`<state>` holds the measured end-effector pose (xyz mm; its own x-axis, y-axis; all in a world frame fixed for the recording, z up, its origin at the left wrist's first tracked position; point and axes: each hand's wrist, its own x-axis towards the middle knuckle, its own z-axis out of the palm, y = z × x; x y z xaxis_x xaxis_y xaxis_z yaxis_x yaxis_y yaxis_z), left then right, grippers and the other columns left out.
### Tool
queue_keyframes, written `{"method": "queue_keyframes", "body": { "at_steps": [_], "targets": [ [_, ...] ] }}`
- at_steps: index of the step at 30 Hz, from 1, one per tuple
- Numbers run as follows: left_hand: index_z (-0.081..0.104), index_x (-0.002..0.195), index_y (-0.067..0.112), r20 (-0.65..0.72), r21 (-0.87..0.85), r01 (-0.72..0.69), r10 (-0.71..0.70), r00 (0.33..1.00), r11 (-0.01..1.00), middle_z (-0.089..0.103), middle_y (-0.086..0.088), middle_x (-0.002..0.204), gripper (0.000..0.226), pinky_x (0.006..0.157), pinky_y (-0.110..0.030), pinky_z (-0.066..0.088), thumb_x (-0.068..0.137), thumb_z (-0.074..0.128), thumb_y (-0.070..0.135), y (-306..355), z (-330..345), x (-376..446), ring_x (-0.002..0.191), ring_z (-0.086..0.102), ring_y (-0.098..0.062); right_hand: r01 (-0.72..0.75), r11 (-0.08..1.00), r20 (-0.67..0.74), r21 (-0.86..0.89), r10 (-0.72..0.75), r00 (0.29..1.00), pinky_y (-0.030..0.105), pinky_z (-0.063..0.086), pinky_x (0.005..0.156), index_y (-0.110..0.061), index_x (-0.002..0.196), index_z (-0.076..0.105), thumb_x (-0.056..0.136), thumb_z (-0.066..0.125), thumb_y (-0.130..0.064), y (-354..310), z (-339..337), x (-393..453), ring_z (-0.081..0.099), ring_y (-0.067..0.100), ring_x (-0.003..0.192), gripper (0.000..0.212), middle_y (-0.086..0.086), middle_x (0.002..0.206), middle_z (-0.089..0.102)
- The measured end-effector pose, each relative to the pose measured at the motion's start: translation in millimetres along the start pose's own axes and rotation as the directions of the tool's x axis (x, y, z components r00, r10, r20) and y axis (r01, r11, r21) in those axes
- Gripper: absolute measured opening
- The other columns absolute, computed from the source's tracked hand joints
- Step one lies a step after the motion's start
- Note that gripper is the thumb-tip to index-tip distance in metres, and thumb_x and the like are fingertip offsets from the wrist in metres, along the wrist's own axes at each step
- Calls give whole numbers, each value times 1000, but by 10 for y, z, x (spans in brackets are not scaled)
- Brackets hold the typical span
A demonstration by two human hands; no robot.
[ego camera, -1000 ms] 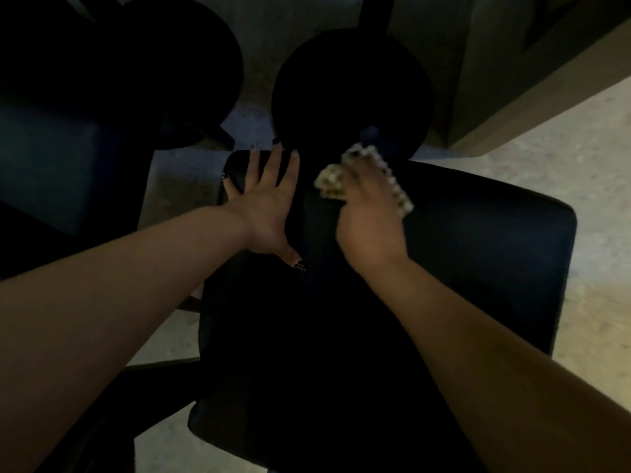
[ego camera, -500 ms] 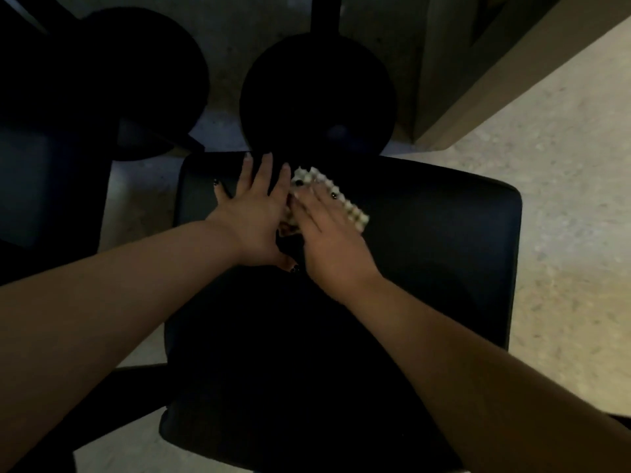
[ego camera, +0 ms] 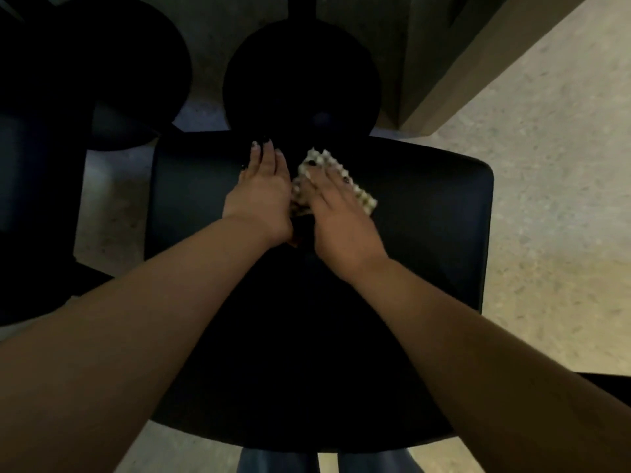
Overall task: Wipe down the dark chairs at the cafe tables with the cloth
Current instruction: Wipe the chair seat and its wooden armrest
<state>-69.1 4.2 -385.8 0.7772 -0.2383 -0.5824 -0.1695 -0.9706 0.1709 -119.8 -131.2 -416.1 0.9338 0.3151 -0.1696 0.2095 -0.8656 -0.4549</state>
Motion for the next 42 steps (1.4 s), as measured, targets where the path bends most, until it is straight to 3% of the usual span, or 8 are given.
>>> {"method": "queue_keyframes", "body": {
  "at_steps": [8,13,17,25,34,36,40,42],
  "targets": [
    [-9,151,-1,18,15,45,-45,999,999,-13,-17,161,148,120,-40,5,54,92,46,68,-24,-29,148,-14,-30,-600,776,-295,194,630,718,39,7,119,-4,149,26,85,43,0,518,-276,-7,14,31,145,66,16,156,21],
    [-10,151,-1,26,28,44,-45,999,999,-14,-17,161,136,121,-39,5,65,88,36,66,-17,6,148,-14,-30,-257,956,-159,141,279,947,40,2,119,-7,146,32,84,47,-2,-85,-28,337,9,31,146,64,14,156,22],
    [-10,151,-1,28,25,49,-50,998,998,-15,-17,161,145,122,-40,6,57,91,44,57,-12,-5,148,-14,-30,-218,968,-220,124,241,945,39,9,119,-5,143,38,82,45,1,237,-143,178,19,31,144,62,16,153,29],
    [-7,152,0,-15,-14,44,-44,999,999,-14,-15,161,150,122,-41,7,50,92,46,36,15,-15,149,-14,-28,-691,680,-402,245,720,566,30,13,118,-3,144,37,86,39,0,1094,-444,-235,25,29,142,57,16,151,32],
    [-9,152,2,-10,-24,35,-35,999,999,-15,-13,162,149,122,-41,7,52,92,47,25,18,-15,149,-15,-26,-232,971,-212,56,239,948,49,14,118,1,142,39,76,44,11,323,-41,-497,18,38,143,67,20,152,29],
    [-8,152,2,-16,-34,27,-27,999,999,-16,-13,162,148,122,-41,6,52,92,46,10,25,-8,149,-15,-26,-345,931,-306,118,365,880,42,14,119,2,140,40,79,42,14,514,-109,-579,25,36,141,62,21,149,34],
    [-7,152,1,-36,-36,22,-24,999,999,-15,-13,162,149,122,-41,6,51,92,48,-3,59,-2,148,-15,-27,-724,517,-379,457,849,367,23,20,110,0,143,35,90,41,3,960,-298,-737,31,31,138,54,19,149,33],
    [-7,152,1,-43,-40,14,-16,999,999,-15,-13,162,148,122,-41,6,51,92,48,-9,67,3,149,-15,-27,-756,493,-405,430,854,327,25,14,115,0,144,34,93,37,1,924,-274,-776,27,29,141,51,18,151,30]
  ]
}}
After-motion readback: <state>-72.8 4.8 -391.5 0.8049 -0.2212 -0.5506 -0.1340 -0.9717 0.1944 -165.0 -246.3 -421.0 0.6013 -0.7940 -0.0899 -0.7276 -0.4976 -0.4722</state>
